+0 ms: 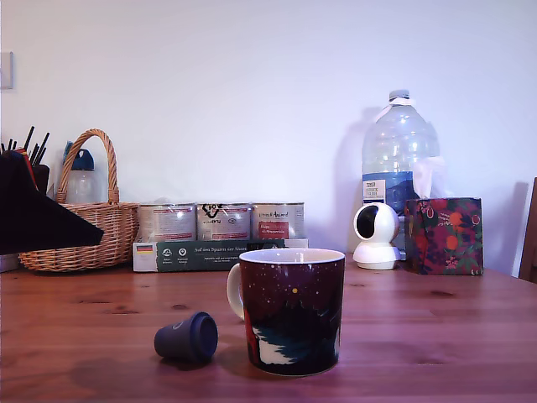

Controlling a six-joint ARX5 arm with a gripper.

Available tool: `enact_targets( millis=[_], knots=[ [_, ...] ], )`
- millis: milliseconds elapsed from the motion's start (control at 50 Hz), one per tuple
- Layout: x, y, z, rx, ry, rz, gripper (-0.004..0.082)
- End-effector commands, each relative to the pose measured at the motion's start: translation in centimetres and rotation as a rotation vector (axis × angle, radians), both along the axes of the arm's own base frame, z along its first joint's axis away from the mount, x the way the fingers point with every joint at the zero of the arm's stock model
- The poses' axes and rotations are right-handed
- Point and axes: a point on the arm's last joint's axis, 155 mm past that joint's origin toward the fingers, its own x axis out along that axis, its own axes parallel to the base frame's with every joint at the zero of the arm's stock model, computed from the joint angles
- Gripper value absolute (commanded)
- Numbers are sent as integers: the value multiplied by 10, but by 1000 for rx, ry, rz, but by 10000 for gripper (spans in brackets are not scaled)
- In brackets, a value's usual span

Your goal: Pick up the coffee capsules from the table one by one and drop them inside the nearest coffee cup

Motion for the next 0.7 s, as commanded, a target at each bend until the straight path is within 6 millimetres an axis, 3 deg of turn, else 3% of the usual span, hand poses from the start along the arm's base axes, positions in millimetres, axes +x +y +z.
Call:
enact_targets(
  millis=[0, 240, 500, 680],
  knots=[
    [-4, -3, -10, 16, 20, -22, 501],
    [0, -10, -16, 67, 33, -57, 501],
    [7, -13, -26, 242, 14, -147, 501],
    [0, -20, -37, 327, 73, -237, 497]
  ],
)
